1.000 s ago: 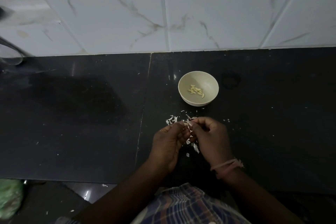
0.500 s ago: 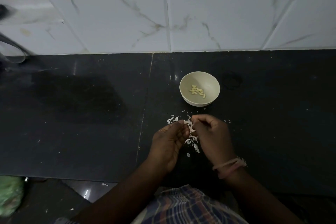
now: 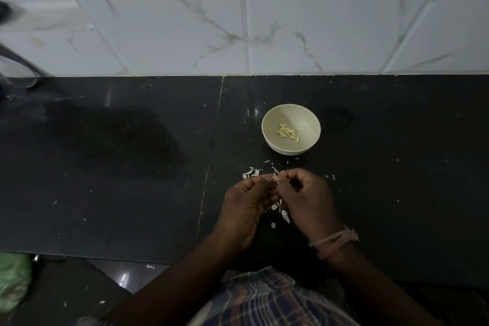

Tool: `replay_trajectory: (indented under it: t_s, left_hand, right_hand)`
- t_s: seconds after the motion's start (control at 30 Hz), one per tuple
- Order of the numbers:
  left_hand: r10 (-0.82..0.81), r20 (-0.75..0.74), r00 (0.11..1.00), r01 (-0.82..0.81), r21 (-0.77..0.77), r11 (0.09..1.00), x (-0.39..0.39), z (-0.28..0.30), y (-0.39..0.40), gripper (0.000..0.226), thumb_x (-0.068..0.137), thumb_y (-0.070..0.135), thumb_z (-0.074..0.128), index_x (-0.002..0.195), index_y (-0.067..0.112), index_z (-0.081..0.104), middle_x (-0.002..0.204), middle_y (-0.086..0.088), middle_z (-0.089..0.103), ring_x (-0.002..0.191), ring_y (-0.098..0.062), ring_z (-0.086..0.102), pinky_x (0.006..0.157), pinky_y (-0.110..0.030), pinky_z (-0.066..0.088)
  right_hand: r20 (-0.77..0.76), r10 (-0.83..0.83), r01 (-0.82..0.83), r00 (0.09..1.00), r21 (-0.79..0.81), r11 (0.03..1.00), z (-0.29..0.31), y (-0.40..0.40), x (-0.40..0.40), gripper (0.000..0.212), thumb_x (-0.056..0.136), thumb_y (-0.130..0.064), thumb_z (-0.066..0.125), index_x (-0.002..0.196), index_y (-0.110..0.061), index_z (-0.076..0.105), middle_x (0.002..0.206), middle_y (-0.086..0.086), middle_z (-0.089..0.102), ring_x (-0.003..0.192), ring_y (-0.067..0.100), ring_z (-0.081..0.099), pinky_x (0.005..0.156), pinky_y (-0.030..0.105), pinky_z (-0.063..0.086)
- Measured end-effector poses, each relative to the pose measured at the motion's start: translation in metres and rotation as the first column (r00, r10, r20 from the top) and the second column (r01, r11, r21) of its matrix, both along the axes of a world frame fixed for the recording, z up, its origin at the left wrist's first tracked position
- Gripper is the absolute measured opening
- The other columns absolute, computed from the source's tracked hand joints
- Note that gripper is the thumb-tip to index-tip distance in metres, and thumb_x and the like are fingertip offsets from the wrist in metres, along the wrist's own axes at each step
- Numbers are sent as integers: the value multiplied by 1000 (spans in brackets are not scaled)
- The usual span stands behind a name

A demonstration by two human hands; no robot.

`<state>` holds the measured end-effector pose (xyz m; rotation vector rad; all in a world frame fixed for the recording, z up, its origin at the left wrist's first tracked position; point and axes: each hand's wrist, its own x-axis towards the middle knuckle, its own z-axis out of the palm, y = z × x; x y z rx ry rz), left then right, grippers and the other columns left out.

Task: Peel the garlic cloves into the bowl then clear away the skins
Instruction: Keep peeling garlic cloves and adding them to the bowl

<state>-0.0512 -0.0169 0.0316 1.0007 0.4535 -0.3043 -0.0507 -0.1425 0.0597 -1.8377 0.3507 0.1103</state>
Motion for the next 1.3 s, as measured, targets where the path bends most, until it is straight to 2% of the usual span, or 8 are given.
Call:
replay_trajectory:
  t_s: [0.27,0.57,0.8,0.9,1.0,1.1,1.2,1.3]
  left_hand:
    - [-89,39,995,89,1,996,-1,4,1,29,101,9,57,112,-18,62,81,-20,61,66,-21,59,60,-28,54]
    - [-209,151,966,202,59,978,6,7,12,18,99,11,60,97,-4,70,83,-17,65,70,-21,59,66,-28,51]
    - [-326,303,895,233,305,924,11,15,22,14,99,8,61,92,5,73,82,-11,69,74,-18,61,71,-27,51]
    - [-325,301,897,250,262,932,12,20,22,14,97,12,64,90,13,76,83,-11,68,73,-17,60,69,-26,51]
    - [-295,221,930,244,230,942,14,18,16,16,99,11,61,91,7,74,82,-16,66,72,-20,59,67,-28,51]
    - [-223,57,973,217,95,972,18,21,3,17,100,8,58,94,-4,70,81,-16,65,70,-19,61,65,-25,54]
    - [-141,-40,989,141,-11,990,18,21,-4,18,98,5,58,87,0,71,81,-14,69,72,-18,68,68,-27,59]
    - [-69,-70,995,68,-15,998,15,20,-6,17,97,4,59,87,0,72,81,-14,71,71,-19,70,66,-27,59]
  right_hand:
    - [-76,0,13,997,171,985,8,0,0,12,96,-13,65,88,-7,72,61,5,68,51,20,62,48,30,53]
    - [-222,17,78,975,415,906,14,-2,8,20,94,-2,61,75,0,69,56,10,58,44,18,52,46,30,48]
    - [-393,61,235,917,659,714,23,-1,12,25,98,-1,53,75,-4,62,59,3,53,45,6,47,39,17,39]
    - [-470,69,317,880,690,651,27,-1,13,19,98,-5,55,80,-4,61,60,3,53,46,6,47,38,15,38]
    - [-350,19,180,936,527,830,24,-2,10,22,95,-4,58,73,-3,64,60,8,54,43,10,48,41,21,40]
    - [-5,8,-8,1000,22,1000,15,-4,5,11,88,-9,68,78,-11,70,61,0,65,49,11,58,50,26,47]
    - [307,139,-6,942,-399,917,-2,-4,0,10,83,-7,73,83,-17,69,77,-6,66,69,10,62,64,30,53]
    - [354,186,7,916,-479,878,-10,-2,2,11,81,-7,75,86,-15,70,82,-2,66,72,14,62,67,39,55]
